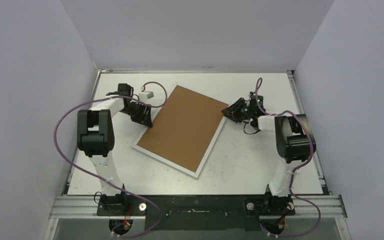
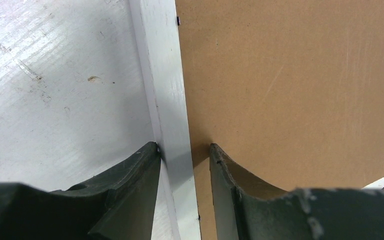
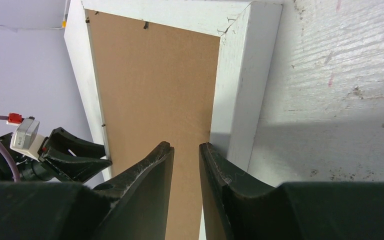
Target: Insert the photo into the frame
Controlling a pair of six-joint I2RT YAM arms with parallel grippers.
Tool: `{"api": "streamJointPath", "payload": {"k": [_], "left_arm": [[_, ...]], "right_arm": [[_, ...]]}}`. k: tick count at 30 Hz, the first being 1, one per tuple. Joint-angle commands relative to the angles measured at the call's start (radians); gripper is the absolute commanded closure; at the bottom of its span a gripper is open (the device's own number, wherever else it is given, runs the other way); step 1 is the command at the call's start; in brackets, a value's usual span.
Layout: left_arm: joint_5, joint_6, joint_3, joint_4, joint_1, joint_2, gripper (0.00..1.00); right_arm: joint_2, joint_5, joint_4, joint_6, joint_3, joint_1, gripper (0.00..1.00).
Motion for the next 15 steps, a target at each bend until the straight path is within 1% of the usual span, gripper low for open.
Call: {"api": "streamJointPath", "payload": {"k": [1, 9, 13, 15], "left_arm": [[0.031, 0.019, 0.024, -0.027, -0.004, 0.012, 0.63], [0.033, 0.034, 0.027, -0.033, -0.005, 0.015, 0.63], [0.038, 0.066, 0.03, -0.052, -0.007, 0.022, 0.68], [0.048, 0.08, 0.031, -0.067, -0.007, 0.021, 0.69]], "right_arm": [[0.012, -0.001, -0.037, -0.006, -0.031, 0.013, 0.72], [0.042, -0.007, -0.047, -0.003, 0.007, 0.039, 0.71], [0.051, -0.004, -0.055, -0.006, 0.027, 0.04, 0.72], [0.061, -0.002, -0.056, -0.006, 0.041, 0.041, 0.72]]}}
